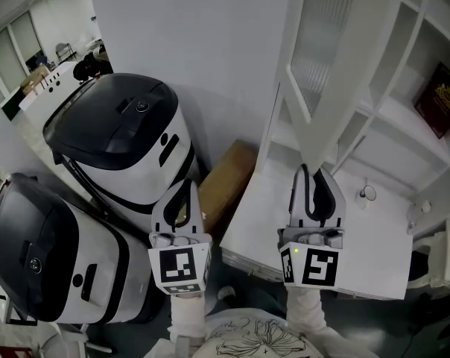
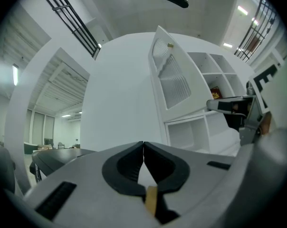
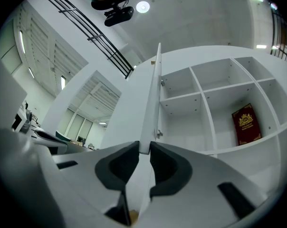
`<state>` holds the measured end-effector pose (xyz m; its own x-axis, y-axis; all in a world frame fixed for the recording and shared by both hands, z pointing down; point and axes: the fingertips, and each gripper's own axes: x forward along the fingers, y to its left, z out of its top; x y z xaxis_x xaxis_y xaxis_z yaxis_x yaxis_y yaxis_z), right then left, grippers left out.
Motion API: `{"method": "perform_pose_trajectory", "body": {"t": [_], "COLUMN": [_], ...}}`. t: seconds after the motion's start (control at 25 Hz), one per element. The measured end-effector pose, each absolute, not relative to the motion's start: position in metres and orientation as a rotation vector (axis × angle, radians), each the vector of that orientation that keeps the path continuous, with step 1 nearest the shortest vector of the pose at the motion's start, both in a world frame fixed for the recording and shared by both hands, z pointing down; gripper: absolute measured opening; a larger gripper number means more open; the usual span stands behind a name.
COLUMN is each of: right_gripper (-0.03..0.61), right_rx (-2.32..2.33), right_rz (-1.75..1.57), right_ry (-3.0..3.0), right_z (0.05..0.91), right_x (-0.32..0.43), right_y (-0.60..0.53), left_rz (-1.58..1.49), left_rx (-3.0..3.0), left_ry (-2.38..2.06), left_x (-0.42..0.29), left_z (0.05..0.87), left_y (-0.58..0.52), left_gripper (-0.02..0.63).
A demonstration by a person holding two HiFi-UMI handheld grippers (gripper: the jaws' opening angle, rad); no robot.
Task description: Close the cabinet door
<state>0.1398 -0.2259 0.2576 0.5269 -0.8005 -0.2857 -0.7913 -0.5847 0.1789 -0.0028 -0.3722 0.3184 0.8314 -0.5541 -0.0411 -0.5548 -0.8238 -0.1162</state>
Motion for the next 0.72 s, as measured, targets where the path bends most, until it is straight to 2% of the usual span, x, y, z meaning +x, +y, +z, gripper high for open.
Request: {"method": "perform_pose_trajectory", "body": {"t": [0.72], "right_gripper": [0.063], "right_rx": [2.778], "right_rz": [-0.495], "right_ry": [-1.504], "right_z": [0.26], "right_x": [0.173], "right_y": [-0.199], "left_rz": [-0.023], "left_rx": [-2.957], "left_ry": [0.659], "left_x": [0.047], "left_z": [0.331], "left_y": [-0.35], "left_gripper": [0.005]}}
